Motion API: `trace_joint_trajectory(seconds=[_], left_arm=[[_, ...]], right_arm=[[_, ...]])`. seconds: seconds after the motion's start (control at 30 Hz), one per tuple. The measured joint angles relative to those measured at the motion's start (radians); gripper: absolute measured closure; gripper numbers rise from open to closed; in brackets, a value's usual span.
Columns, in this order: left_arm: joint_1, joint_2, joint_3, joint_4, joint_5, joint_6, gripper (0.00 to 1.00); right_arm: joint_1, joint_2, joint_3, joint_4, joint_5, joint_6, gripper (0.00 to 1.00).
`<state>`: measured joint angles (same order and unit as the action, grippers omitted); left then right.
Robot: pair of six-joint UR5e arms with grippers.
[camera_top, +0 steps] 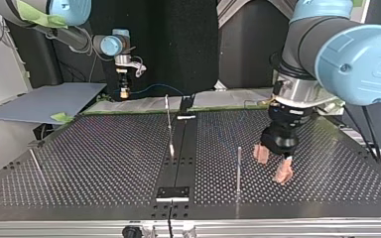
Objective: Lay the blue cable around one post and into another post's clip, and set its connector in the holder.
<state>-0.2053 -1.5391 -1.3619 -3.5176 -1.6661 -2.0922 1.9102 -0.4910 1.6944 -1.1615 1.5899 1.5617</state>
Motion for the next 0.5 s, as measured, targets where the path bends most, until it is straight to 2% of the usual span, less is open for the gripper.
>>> trace_joint_trajectory(seconds=[0.13, 0.33, 0.5], left_arm=[[-0.001, -0.001, -0.002, 0.004, -0.009, 0.04, 0.0], [0.0, -0.001, -0.027, 0.005, -0.056, 0.101, 0.0], [0.002, -0.001, -0.043, 0.008, -0.048, 0.145, 0.0]], right_arm=[[0.0, 0.0, 0.0, 0.0, 0.0, 0.0, 1.0], [-0.001, 0.0, 0.0, 0.001, -0.001, 0.0, 1.0], [0.0, 0.0, 0.0, 0.001, -0.002, 0.0, 1.0]])
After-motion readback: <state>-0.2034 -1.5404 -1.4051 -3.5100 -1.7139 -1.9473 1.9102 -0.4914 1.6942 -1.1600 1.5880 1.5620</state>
